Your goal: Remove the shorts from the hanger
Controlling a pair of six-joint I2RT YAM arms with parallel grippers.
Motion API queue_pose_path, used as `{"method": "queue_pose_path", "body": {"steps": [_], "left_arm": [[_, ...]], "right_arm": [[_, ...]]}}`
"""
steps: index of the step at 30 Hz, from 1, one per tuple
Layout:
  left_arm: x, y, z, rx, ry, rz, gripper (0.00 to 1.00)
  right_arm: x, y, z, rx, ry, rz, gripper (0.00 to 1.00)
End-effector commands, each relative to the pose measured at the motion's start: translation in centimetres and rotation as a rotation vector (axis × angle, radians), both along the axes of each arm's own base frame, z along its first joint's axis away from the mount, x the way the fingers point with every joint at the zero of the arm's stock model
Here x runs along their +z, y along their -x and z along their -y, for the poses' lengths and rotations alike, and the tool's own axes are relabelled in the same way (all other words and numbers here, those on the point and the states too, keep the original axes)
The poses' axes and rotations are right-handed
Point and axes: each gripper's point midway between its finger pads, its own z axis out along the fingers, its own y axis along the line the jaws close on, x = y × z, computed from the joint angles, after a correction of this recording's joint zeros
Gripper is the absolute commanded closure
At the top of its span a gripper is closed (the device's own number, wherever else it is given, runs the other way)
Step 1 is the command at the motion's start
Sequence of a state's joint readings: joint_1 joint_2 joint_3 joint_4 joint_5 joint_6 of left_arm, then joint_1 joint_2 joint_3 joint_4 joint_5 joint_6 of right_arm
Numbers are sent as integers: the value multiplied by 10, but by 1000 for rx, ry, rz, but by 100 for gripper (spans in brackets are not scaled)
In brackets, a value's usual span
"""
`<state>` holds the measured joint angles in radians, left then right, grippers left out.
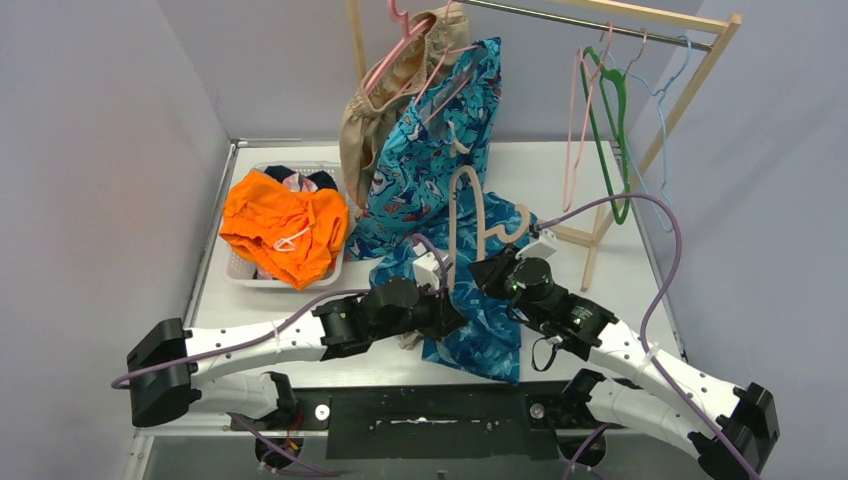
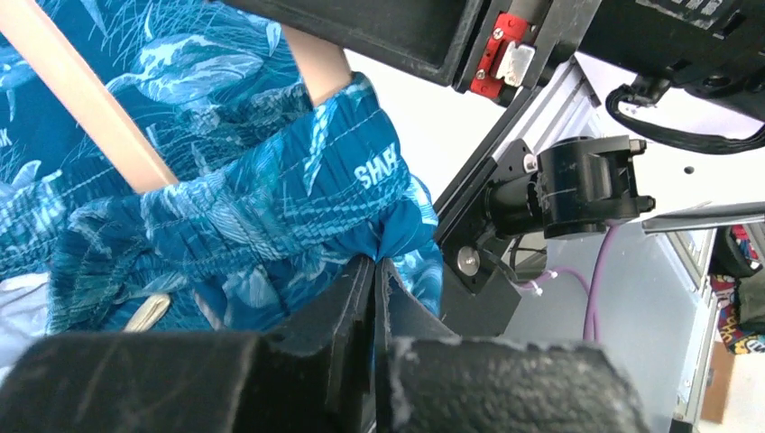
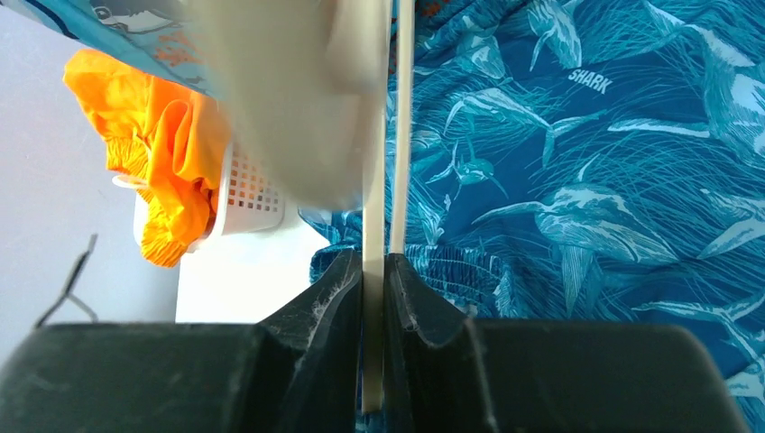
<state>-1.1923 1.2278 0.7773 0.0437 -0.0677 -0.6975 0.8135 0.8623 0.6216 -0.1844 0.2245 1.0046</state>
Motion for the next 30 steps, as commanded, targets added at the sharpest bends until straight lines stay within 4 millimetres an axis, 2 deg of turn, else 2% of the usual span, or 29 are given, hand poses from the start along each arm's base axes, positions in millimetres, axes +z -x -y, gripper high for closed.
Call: {"method": "queue_pose_path", "body": {"steps": [1, 10, 15, 18, 23, 30], "left_arm": [[21, -3, -5, 3, 36, 57, 100], [13, 4, -40, -21, -16, 82, 100], [8, 2, -68, 64, -16, 58, 100], [-3, -1, -86, 127, -21, 29, 100], [-12, -16, -118, 264, -46, -7, 100], [-36, -52, -155, 461, -144, -73, 100]], "right_arm": [[43, -10, -6, -37, -95, 89, 100], [74, -25, 6, -111, -45, 167, 100], [85, -33, 17, -176, -22, 202, 100], [91, -35, 24, -209, -9, 217, 100], [102, -38, 32, -235, 2, 254, 100], [120, -36, 21, -149, 57, 278, 100]]}}
